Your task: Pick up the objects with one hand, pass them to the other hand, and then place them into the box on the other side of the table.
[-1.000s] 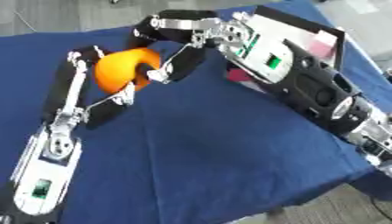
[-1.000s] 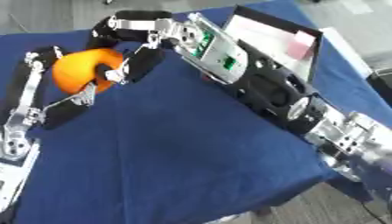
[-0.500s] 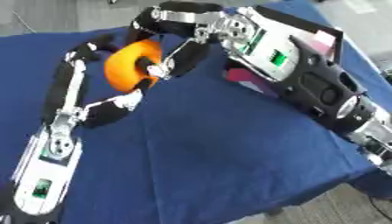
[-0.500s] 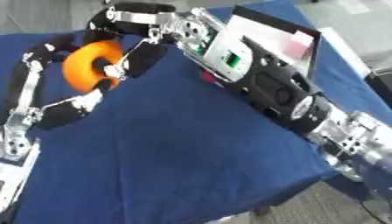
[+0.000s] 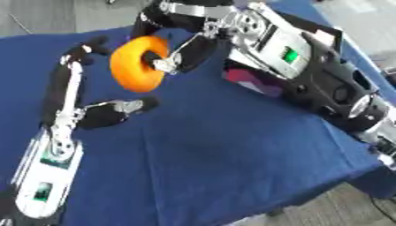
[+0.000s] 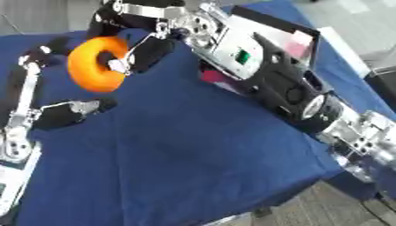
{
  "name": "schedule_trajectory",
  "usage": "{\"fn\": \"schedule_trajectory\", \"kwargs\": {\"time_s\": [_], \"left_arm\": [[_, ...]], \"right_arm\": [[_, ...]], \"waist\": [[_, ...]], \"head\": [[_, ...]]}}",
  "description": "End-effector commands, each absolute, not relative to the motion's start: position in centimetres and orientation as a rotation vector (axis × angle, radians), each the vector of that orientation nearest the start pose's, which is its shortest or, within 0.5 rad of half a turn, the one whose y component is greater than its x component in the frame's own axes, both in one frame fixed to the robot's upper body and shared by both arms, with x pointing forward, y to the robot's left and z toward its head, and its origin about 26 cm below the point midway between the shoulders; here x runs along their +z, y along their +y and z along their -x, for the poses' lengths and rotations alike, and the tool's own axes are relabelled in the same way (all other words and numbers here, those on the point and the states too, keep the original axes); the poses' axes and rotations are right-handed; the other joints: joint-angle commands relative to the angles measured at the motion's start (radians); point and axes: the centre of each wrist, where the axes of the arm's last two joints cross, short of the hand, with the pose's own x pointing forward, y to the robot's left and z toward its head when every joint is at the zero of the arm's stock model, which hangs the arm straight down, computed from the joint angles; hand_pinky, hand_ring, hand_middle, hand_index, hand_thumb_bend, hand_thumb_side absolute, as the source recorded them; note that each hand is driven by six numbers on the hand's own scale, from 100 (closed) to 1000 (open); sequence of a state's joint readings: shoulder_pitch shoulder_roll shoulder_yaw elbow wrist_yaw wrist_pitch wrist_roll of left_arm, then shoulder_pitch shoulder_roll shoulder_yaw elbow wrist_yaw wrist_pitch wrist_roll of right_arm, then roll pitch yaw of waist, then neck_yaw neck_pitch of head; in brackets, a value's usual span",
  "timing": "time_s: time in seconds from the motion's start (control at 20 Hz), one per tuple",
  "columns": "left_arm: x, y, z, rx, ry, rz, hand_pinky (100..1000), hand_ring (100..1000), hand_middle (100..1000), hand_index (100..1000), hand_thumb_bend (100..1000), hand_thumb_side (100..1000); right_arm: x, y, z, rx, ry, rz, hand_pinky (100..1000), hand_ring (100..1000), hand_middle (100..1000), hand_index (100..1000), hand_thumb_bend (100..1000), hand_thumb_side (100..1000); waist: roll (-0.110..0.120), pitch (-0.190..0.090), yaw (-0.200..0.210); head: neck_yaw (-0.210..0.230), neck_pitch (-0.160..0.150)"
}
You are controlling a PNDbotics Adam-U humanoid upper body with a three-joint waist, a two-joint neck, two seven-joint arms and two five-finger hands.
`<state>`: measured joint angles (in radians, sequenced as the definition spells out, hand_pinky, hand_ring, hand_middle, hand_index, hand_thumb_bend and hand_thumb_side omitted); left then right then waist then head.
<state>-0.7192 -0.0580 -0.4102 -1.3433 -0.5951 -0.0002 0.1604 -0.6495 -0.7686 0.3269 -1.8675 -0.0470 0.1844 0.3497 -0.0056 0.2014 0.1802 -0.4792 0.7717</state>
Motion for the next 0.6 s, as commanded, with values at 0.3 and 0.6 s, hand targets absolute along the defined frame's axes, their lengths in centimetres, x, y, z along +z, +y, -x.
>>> {"fn": "schedule_trajectory", "kwargs": {"time_s": [0.3, 0.6], "left_arm": [[14.1, 5.8, -38.1, -0.807, -2.124, -0.332, 790, 837, 650, 867, 892, 516], [13.7, 7.6, -38.5, -0.806, -2.074, -0.364, 790, 837, 650, 857, 813, 499]], "right_arm": [[29.3, -27.8, -32.9, 1.152, -1.893, 0.363, 898, 761, 603, 656, 100, 100], [29.6, -32.6, -32.1, 0.960, -1.870, 0.491, 917, 773, 610, 664, 100, 100]], "waist": [[0.017, -0.034, -0.029], [0.022, -0.040, -0.045]], "head": [[-0.015, -0.002], [-0.041, -0.002]]}}
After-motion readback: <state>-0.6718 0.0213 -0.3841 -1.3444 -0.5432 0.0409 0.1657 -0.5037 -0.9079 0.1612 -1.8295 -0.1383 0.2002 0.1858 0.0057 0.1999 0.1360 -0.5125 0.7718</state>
